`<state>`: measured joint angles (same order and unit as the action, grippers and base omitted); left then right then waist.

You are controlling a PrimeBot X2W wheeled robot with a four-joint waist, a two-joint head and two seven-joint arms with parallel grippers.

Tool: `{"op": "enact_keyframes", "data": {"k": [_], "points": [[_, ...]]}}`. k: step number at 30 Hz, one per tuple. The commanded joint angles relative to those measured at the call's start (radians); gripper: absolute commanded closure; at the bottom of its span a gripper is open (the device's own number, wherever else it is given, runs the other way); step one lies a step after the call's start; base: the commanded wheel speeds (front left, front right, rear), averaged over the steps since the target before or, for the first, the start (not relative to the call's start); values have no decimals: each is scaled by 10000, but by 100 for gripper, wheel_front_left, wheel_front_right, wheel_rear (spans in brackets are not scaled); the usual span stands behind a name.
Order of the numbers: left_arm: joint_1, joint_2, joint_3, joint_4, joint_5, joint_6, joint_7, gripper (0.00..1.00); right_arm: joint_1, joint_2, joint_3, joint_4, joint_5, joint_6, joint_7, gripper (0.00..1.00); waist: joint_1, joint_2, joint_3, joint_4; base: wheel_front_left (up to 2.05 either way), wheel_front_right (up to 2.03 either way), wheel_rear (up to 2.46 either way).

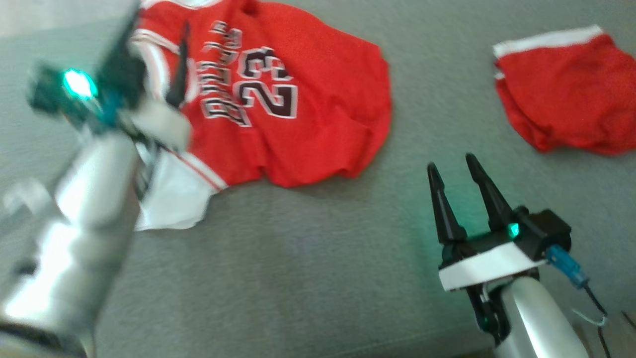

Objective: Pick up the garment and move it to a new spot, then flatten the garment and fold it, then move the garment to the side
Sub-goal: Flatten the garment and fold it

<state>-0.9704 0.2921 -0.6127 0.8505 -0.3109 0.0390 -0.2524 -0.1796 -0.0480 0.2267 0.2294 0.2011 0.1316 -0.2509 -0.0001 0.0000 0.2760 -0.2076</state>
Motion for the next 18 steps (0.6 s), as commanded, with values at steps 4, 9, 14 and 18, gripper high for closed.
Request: {"op": "enact_keyframes", "data": {"k": [4,9,14,18], "points": [[2091,199,683,-2355,-258,749,-90,0,327,-22,-72,-112,-313,-9,-109,0,1,0,-1065,1312,0,0,0],[4513,136,798,-4292,-260,1424,-91,0,567,-22,-282,-49,-508,-9,-109,0,1,0,-1292,1853,0,0,0],[5775,-315,927,-5241,-431,1817,-92,0,532,-22,-584,111,43,-9,-109,0,1,0,-1152,2239,0,0,0],[5838,-498,927,-5548,-292,1870,-92,0,-28,-22,-892,366,-281,-9,-91,0,1,0,-908,2442,0,0,0]]}}
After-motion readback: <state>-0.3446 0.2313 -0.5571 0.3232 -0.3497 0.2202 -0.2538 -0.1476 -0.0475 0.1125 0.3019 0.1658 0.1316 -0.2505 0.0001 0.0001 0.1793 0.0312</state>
